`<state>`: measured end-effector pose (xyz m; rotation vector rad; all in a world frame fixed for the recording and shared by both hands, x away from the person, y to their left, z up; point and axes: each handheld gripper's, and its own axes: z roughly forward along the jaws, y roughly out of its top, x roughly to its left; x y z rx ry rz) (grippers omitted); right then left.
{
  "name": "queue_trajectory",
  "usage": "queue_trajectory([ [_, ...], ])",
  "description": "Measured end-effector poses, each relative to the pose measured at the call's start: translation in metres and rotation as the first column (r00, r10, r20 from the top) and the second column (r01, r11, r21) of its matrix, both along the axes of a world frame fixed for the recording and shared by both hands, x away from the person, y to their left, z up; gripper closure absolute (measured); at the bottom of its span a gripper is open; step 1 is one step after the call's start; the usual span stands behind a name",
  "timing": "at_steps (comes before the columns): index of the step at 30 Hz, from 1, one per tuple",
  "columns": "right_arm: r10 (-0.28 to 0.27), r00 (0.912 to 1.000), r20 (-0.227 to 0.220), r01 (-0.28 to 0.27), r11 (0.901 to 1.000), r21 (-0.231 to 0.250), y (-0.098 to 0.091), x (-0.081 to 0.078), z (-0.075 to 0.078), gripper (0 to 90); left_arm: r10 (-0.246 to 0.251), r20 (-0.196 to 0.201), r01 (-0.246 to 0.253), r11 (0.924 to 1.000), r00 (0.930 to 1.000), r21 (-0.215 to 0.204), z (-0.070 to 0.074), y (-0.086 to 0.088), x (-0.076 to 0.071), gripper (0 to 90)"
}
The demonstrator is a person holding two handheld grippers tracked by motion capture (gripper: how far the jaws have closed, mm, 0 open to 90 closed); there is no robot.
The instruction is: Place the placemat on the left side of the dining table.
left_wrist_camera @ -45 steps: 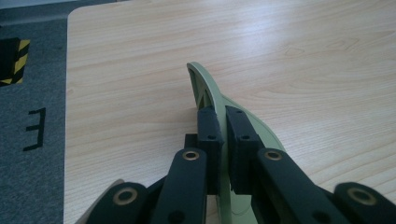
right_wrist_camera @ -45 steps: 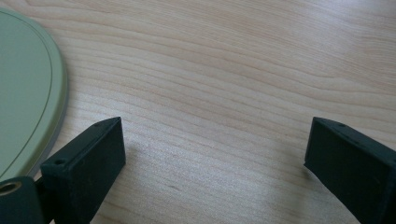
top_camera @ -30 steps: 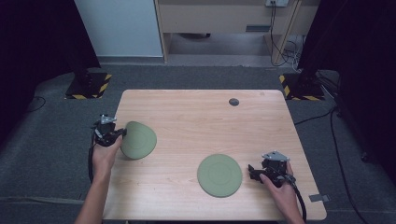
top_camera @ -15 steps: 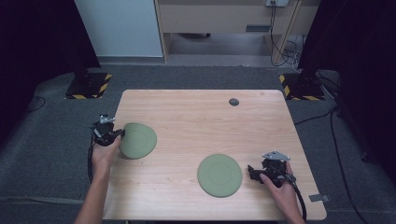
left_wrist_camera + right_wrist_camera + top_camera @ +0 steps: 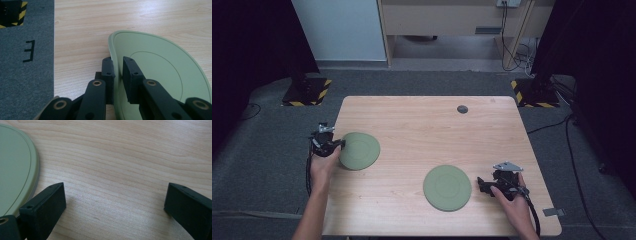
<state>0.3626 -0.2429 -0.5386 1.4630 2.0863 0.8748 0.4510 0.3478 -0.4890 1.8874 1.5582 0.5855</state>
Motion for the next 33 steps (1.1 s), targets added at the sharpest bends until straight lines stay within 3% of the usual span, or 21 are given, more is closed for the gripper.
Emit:
queue_trajectory([
  [10, 0.005, 1.0, -0.001, -0.005, 1.0, -0.001, 0.0, 0.0, 0.0, 3.8, 0.011, -0.009, -0.011, 0.9994, 0.9999, 0.031, -0.005, 0.002, 0.0, 72.7],
  [15, 0.007, 1.0, 0.0, -0.007, 1.0, -0.002, -0.001, 0.0, 0.0, 3.8, 0.014, -0.03, -0.012, 0.997, 0.9995, 0.076, -0.007, 0.002, 0.0, 66.1],
  [17, 0.006, 1.0, -0.001, -0.006, 1.0, -0.001, 0.0, 0.0, 0.0, 3.8, 0.002, -0.026, 0.0, 0.9977, 0.9997, 0.068, -0.007, 0.002, 0.0, 65.2],
  [20, 0.004, 1.0, -0.002, -0.004, 1.0, 0.001, 0.0, 0.0, 0.0, 3.8, 0.006, -0.014, -0.004, 0.9954, 0.9999, 0.096, -0.005, -0.001, 0.0, 53.0],
  [23, 0.005, 1.0, -0.002, -0.005, 1.0, 0.0, 0.0, 0.0, 0.0, 3.8, -0.003, 0.004, 0.003, 0.9955, 1.0, 0.094, -0.001, -0.003, 0.001, 42.5],
  [27, 0.005, 1.0, -0.002, -0.005, 1.0, 0.0, 0.0, 0.0, 0.0, 3.8, -0.013, -0.005, 0.013, 0.9944, 0.9999, 0.105, 0.002, -0.006, 0.002, 31.8],
  [33, 0.005, 1.0, -0.002, -0.005, 1.0, 0.0, 0.0, 0.0, 0.0, 3.8, -0.023, -0.013, 0.024, 0.9968, 0.9996, 0.076, 0.001, -0.011, 0.005, 18.3],
])
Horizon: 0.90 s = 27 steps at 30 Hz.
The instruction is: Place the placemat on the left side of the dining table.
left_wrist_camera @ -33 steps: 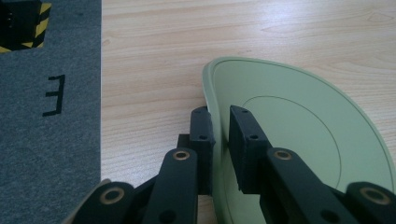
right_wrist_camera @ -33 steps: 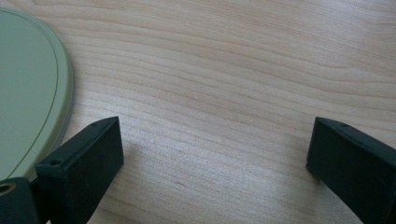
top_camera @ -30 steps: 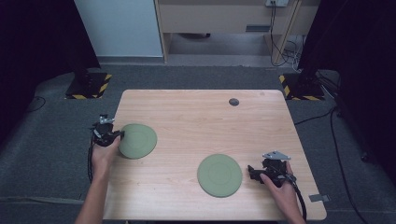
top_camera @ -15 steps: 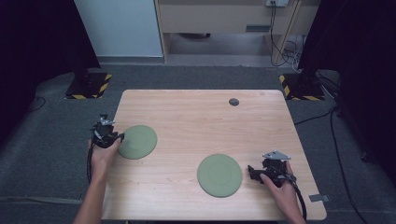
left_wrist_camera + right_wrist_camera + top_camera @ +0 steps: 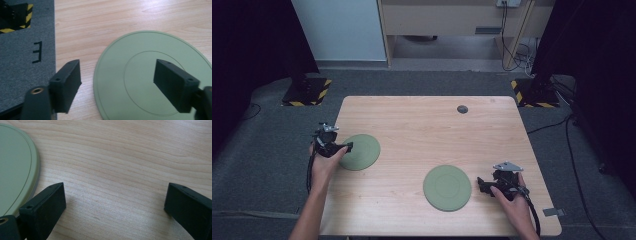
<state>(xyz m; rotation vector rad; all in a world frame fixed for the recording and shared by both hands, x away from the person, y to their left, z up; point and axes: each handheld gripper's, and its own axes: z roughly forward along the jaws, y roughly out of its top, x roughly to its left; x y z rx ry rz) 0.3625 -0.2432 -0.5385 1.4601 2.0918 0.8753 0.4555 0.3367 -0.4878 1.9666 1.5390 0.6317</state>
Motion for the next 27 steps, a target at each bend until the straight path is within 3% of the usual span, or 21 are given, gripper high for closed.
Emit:
queue_trajectory([
  [3, 0.0, 1.0, 0.0, 0.0, 1.0, 0.0, 0.0, 0.0, 0.0, 3.8, -0.006, 0.0, 0.006, 1.0, 1.0, -0.007, 0.001, -0.007, -0.001, 11.3],
  [6, 0.0, 1.0, 0.0, 0.0, 1.0, 0.0, 0.0, 0.0, 0.0, 3.8, -0.027, 0.024, 0.027, 0.9995, 0.9993, -0.019, 0.004, -0.016, -0.004, 9.0],
  [12, 0.0, 1.0, 0.0, 0.0, 1.0, 0.0, 0.0, 0.0, 0.0, 3.8, -0.105, 0.048, 0.107, 0.9935, 0.9933, -0.037, 0.008, -0.042, -0.014, 6.6],
  [20, 0.001, 1.0, 0.0, -0.001, 1.0, 0.0, 0.0, 0.0, 0.0, 3.8, -0.216, 0.072, 0.219, 0.9751, 0.9738, -0.036, 0.009, -0.08, -0.029, 5.8],
  [27, 0.003, 1.0, 0.001, -0.003, 1.0, -0.001, 0.0, 0.0, 0.0, 3.8, -0.3, 0.065, 0.301, 0.9536, 0.9518, -0.012, 0.008, -0.109, -0.042, 4.2],
])
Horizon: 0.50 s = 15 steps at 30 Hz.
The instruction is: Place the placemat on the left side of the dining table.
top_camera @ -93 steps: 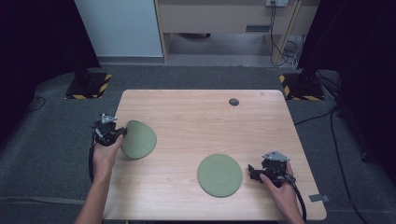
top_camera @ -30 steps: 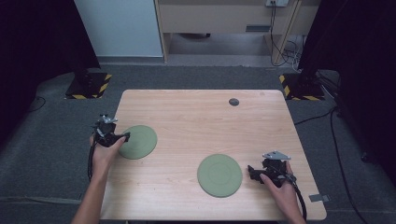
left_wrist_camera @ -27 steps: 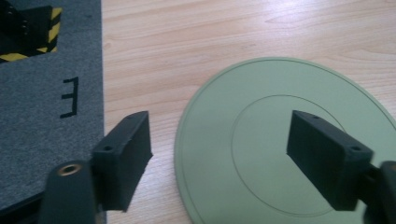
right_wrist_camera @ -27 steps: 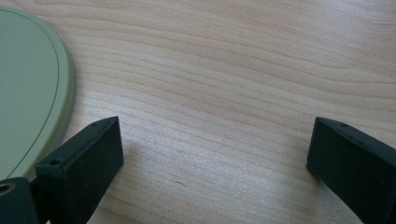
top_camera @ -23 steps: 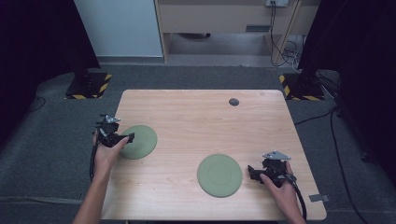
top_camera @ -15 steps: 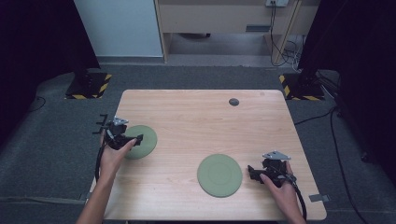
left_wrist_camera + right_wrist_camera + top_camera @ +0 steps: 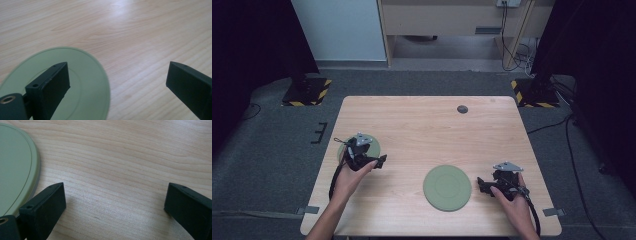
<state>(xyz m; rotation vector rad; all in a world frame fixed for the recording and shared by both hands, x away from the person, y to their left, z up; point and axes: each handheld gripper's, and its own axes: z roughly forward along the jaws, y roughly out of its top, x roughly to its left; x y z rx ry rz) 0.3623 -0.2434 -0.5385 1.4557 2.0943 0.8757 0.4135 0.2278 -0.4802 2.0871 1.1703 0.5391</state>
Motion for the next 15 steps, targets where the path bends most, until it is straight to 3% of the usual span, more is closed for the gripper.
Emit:
queue_trajectory([
  [5, 0.001, 1.0, 0.0, -0.001, 1.0, 0.001, 0.0, 0.0, 0.0, 3.8, -0.065, -0.008, 0.065, 0.9977, 0.9978, 0.019, -0.005, -0.022, -0.011, 3.7],
  [15, 0.001, 1.0, 0.0, -0.001, 1.0, 0.0, 0.0, 0.0, 0.0, 3.8, -0.168, -0.026, 0.169, 0.9846, 0.9854, 0.043, -0.018, -0.061, -0.028, 3.6],
])
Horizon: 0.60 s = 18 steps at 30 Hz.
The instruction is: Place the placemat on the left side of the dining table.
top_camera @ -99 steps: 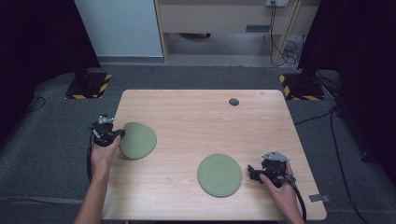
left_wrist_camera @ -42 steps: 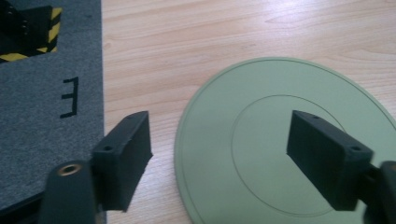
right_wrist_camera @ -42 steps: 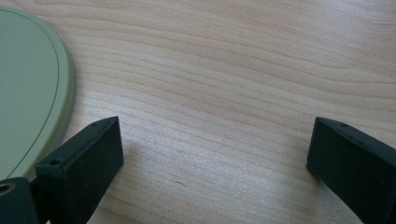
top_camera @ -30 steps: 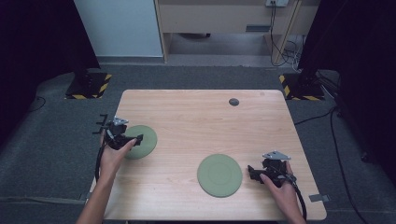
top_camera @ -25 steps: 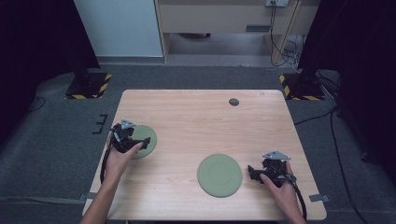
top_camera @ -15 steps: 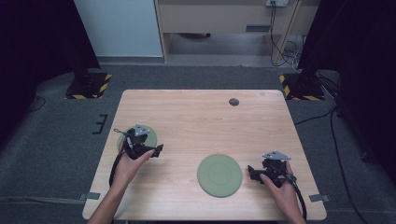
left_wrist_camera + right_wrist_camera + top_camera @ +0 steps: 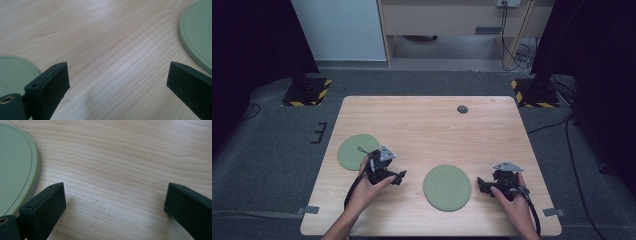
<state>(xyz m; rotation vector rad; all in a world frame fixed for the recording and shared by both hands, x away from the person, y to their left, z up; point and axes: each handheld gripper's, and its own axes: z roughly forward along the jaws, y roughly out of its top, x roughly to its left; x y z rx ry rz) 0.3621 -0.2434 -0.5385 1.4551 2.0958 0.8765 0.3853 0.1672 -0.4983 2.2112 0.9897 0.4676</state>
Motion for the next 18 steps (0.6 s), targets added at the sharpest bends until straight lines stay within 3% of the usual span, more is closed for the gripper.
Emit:
queue_trajectory([
  [9, -0.002, 1.0, -0.001, 0.002, 1.0, 0.001, 0.0, 0.0, 0.0, 3.8, -0.037, -0.024, 0.038, 0.9991, 0.999, 0.018, -0.014, -0.015, -0.006, 3.7],
  [18, -0.002, 1.0, 0.0, 0.002, 1.0, 0.001, 0.0, 0.0, 0.0, 3.8, -0.078, -0.05, 0.078, 0.9969, 0.9957, 0.006, -0.024, -0.026, -0.01, 3.7],
])
